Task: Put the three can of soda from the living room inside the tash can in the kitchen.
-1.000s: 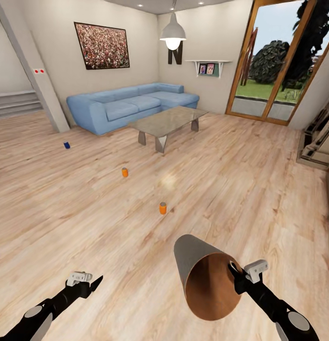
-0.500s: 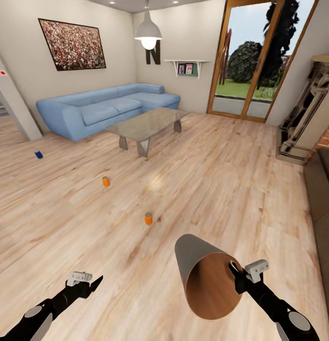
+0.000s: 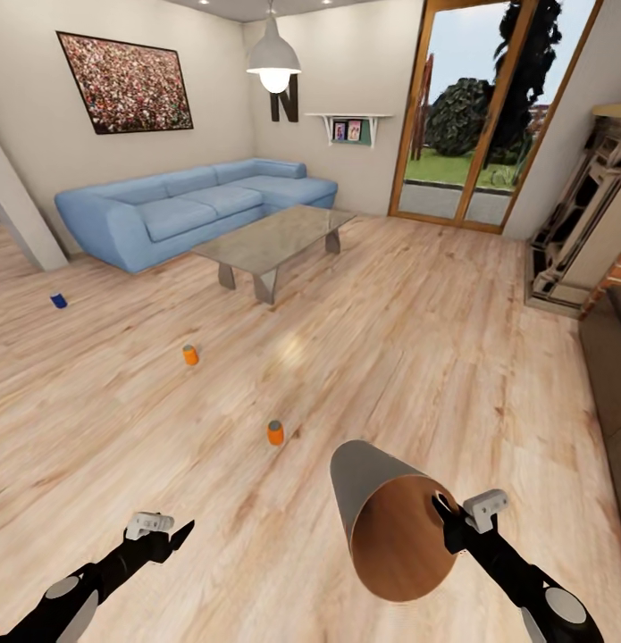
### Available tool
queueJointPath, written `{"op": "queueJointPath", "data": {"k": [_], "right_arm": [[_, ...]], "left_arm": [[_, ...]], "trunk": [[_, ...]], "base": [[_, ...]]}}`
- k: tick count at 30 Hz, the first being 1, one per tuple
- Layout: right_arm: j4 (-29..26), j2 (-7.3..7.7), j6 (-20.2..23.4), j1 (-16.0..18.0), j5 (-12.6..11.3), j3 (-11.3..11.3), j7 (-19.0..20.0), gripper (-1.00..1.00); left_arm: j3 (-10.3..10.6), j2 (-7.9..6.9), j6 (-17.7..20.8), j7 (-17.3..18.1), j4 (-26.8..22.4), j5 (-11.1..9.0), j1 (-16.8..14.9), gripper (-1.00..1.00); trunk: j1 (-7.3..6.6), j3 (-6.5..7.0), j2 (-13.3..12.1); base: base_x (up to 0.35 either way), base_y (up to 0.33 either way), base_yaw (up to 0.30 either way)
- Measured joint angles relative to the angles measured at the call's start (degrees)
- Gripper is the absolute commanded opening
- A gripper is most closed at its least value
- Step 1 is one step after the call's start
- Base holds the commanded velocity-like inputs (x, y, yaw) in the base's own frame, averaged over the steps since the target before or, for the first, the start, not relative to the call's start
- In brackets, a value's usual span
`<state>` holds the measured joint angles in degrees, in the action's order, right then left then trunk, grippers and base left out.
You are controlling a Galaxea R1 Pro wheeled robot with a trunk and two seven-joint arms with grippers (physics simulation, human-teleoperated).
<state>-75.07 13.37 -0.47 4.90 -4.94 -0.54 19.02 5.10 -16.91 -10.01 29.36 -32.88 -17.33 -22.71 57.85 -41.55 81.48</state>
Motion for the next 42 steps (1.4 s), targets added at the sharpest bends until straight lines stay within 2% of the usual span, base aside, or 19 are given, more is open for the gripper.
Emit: {"op": "queueJointPath", "data": {"k": [21, 29, 32, 38, 42], "right_arm": [[0.0, 0.05, 0.6, 0.0, -0.2, 0.0, 0.8, -1.00], [0.0, 0.00, 0.2, 0.0, -0.1, 0.0, 0.6, -1.00], [1.4, -0.93, 1.0, 0.9, 1.9, 1.0, -1.2, -1.00], [2.6, -2.86, 2.6, 2.6, 3.2, 2.8, -1.5, -1.00], [2.6, -3.02, 3.7, 3.9, 3.9, 2.7, -1.8, -1.00]], "left_arm": [[0.0, 0.12, 0.0, -0.1, 0.0, 0.0, 0.0, 1.00], [0.0, 0.12, 0.0, -0.1, 0.0, 0.0, 0.0, 1.00], [-1.0, 0.31, 1.0, -1.0, 0.1, 0.3, 0.3, 1.00], [-2.4, 0.31, 2.9, -3.0, 0.2, 0.3, 0.3, 1.00], [-2.4, 0.31, 4.1, -4.0, 0.1, 0.3, 0.3, 1.00]], "trunk": [[0.00, 1.02, 0.0], [0.00, 1.17, 0.0], [0.00, 1.16, 0.0], [0.00, 1.17, 0.0], [0.00, 1.16, 0.0]], "base": [[0.324, 0.000, -0.162], [0.283, 0.000, -0.044], [0.000, 0.000, 0.000], [0.000, 0.000, 0.000], [0.000, 0.000, 0.000]]}}
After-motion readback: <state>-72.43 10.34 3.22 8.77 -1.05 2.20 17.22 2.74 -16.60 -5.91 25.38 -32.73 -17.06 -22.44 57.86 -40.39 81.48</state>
